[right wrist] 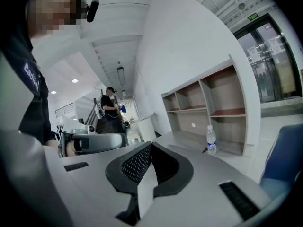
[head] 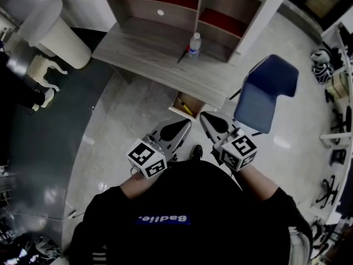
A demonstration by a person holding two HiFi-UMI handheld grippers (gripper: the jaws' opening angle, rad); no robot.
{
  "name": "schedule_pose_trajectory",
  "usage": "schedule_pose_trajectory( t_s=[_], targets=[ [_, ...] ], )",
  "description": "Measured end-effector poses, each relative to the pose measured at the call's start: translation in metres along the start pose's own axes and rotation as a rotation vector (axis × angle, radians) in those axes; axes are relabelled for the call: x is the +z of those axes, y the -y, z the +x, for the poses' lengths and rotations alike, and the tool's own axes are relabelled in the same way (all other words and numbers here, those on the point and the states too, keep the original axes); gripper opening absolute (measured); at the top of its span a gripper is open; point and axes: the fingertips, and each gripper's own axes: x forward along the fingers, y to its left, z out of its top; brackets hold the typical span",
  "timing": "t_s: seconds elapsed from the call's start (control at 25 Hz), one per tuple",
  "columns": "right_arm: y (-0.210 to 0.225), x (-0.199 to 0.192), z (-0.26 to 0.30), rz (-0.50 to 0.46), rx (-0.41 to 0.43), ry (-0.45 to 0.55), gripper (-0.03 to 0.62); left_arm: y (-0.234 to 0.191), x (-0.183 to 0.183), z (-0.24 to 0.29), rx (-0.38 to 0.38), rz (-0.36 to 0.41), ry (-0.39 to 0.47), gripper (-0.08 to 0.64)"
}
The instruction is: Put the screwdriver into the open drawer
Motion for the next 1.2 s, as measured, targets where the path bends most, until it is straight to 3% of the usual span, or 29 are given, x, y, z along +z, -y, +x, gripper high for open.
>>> schedule_pose_trajectory(
  t_s=[0.24,1.2],
  targets=[
    [-0.008,0.0034,-0.002,0.0,0.042,0.019,0.029,0.0037,-0.0002,0.0038,-0.001,0.002,0.002,0.002],
    [-0.0087,0.0071,0.0046,-0.03,0.057,0.029,0.029,-0.0007,-0.0003,0.004,0.011,-0.003,0.01,0.002]
  ],
)
